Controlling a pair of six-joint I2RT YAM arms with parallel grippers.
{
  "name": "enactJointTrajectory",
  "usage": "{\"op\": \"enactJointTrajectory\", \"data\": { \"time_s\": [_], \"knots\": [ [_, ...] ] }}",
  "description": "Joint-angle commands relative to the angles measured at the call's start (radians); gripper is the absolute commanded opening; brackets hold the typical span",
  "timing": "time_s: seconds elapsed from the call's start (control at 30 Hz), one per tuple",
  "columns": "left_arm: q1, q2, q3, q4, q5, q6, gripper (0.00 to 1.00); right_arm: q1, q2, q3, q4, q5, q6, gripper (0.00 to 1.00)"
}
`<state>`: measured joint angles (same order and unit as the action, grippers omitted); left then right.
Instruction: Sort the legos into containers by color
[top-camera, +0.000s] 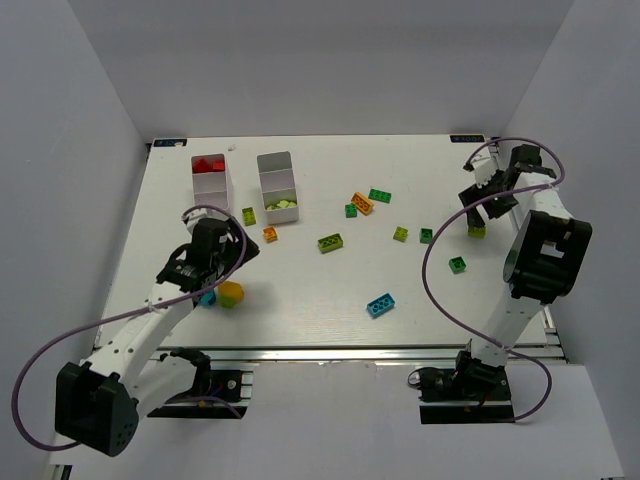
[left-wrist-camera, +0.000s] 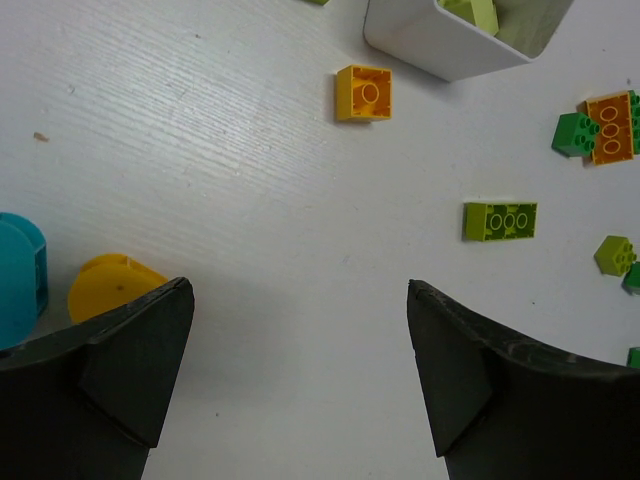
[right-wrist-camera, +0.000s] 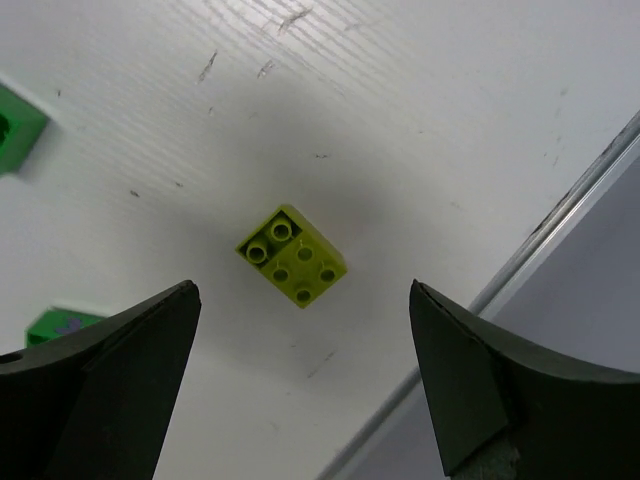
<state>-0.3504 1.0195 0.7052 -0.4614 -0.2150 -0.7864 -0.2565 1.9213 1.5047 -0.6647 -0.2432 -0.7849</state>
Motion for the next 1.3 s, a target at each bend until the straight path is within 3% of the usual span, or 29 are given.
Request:
{"op": "enactJointTrajectory", "data": {
  "time_s": [0.0,0.07,0.27,0.7,0.77,0.83,0.87,0.97,1.13,1.17,1.27],
  "knots": [
    [0.004,-0.071,-0.038,-0.002,0.017,-0.072,0.96,-0.001,0.011,0.071,-0.12,-0.039,-0.347,0.89],
    [0.004,-0.091,-0.056,-0.006,0.017,-0.089,0.96,-0.001,0.056,0.103,-0.174,-0.012,-0.489,0.89],
    [0.004,-0.131,-0.052,-0.054,0.006,-0.1,0.96,-0.007,0.102,0.111,-0.285,-0.047,-0.698,0.86],
    [0.004,-0.156,-0.042,-0.085,-0.001,-0.131,0.96,0.003,0.195,0.097,-0.205,-0.027,-0.706,0.73],
    [0.004,-0.16,-0.041,-0.089,-0.003,-0.134,0.96,0.003,0.206,0.112,-0.213,-0.031,-0.706,0.64],
    [0.004,-0.162,-0.036,-0.094,-0.007,-0.137,0.96,0.005,0.212,0.126,-0.236,-0.041,-0.711,0.49],
    [0.002,-0.162,-0.036,-0.097,-0.011,-0.139,0.96,0.005,0.212,0.141,-0.245,-0.048,-0.718,0.34],
    [0.004,-0.165,-0.038,-0.099,-0.015,-0.145,0.96,0.014,0.183,0.15,-0.268,-0.088,-0.718,0.18],
    [0.004,-0.182,-0.056,-0.085,-0.029,-0.165,0.96,0.121,0.062,0.141,-0.311,-0.243,-0.679,0.08],
    [0.004,-0.185,-0.062,-0.083,-0.032,-0.168,0.96,0.149,0.042,0.14,-0.303,-0.269,-0.65,0.01],
    [0.004,-0.19,-0.058,-0.085,-0.044,-0.162,0.96,0.337,-0.016,0.146,-0.245,-0.356,-0.478,0.0]
  ]
}}
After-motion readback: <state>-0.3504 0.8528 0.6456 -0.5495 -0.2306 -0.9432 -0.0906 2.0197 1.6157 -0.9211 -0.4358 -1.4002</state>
